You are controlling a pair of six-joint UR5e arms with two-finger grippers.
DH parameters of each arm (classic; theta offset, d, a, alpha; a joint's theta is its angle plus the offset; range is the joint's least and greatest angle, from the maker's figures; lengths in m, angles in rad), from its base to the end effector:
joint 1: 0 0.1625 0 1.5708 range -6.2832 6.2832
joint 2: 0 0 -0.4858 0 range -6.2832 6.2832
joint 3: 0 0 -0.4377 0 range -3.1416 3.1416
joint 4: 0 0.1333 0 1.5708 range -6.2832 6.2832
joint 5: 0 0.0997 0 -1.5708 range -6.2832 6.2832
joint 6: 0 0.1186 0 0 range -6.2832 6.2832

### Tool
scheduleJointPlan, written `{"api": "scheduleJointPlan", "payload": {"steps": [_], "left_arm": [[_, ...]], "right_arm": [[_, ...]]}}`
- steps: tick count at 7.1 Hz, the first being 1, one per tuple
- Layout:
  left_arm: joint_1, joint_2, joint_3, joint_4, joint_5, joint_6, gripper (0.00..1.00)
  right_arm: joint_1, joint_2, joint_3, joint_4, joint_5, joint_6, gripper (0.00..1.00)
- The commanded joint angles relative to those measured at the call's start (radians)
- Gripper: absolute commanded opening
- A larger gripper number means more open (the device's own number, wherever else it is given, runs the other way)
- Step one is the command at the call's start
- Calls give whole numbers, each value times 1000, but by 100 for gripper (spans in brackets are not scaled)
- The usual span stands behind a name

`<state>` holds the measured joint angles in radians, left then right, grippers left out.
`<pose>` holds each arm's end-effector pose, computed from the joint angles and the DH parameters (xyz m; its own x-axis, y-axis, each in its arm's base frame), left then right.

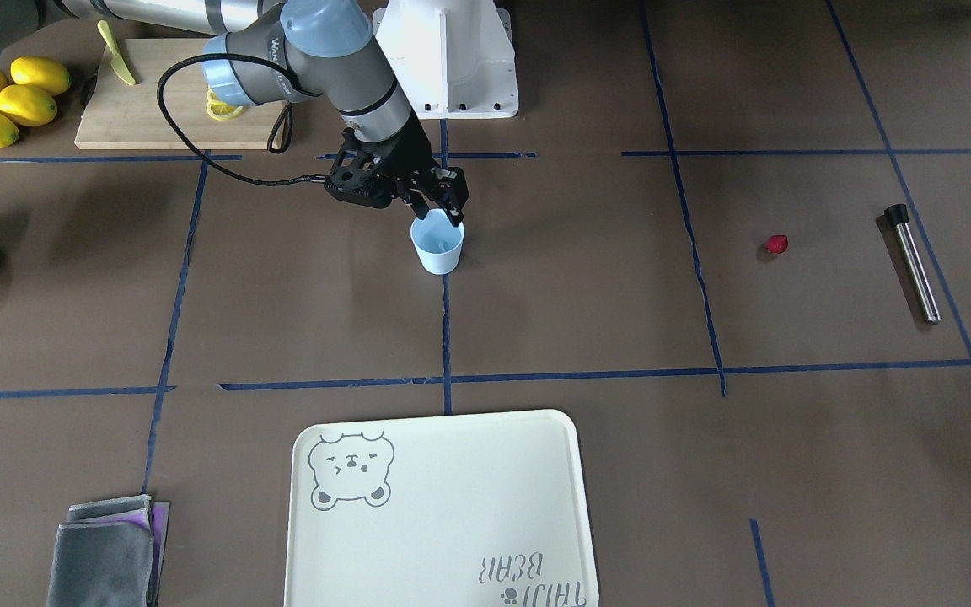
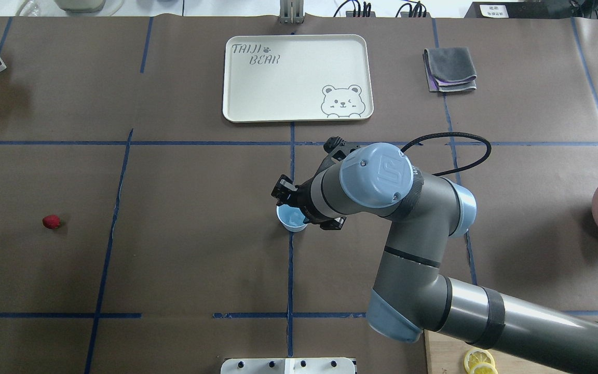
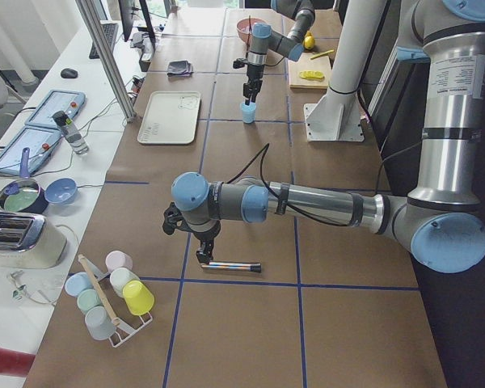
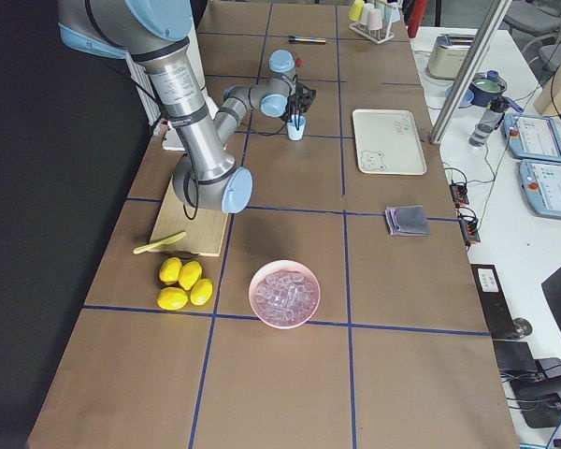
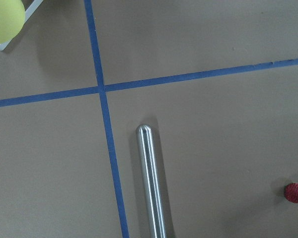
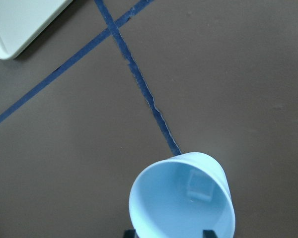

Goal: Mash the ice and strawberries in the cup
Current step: 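Move the pink bowl over the blue cup and tip ice in, then carry the pink bowl back away from the cup with the right gripper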

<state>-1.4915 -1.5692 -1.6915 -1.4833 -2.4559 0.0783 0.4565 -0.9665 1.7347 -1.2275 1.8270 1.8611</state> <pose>0.0011 -0.5375 0.6682 0.6212 0.1523 -0.7687 -0.1282 0.9875 0.0920 -0.6168 -0.4179 0.2196 0.3176 0.4644 0.8267 -0.3271 0.8720 -0.3642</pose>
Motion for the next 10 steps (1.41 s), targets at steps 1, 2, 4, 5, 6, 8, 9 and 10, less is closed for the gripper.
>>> {"api": "scheduleJointPlan", "payload": {"steps": [1, 2, 4, 5, 6, 8, 9, 10], "left_arm": [[1, 0, 4, 1, 0, 0, 100], [2, 0, 9, 0, 0, 0, 100], [7, 2, 9, 0, 0, 0, 100], [8, 2, 10, 0, 0, 0, 100], [7, 2, 10, 0, 0, 0, 100], [7, 2, 12, 1, 0, -2, 100], [8, 2, 10, 0, 0, -2, 100], [7, 2, 12, 0, 0, -2, 100]], "right_arm": [[113, -116, 53, 0, 84, -22, 76], [189, -218, 110, 3, 153, -124, 76], [351, -526, 262, 16, 251, -428, 79], [464, -635, 269, 17, 321, -600, 98], [564, -719, 261, 14, 357, -799, 98], [759, -823, 185, 13, 443, -1167, 99], [816, -845, 137, 13, 442, -1351, 99], [841, -844, 74, 14, 442, -1449, 99]]}}
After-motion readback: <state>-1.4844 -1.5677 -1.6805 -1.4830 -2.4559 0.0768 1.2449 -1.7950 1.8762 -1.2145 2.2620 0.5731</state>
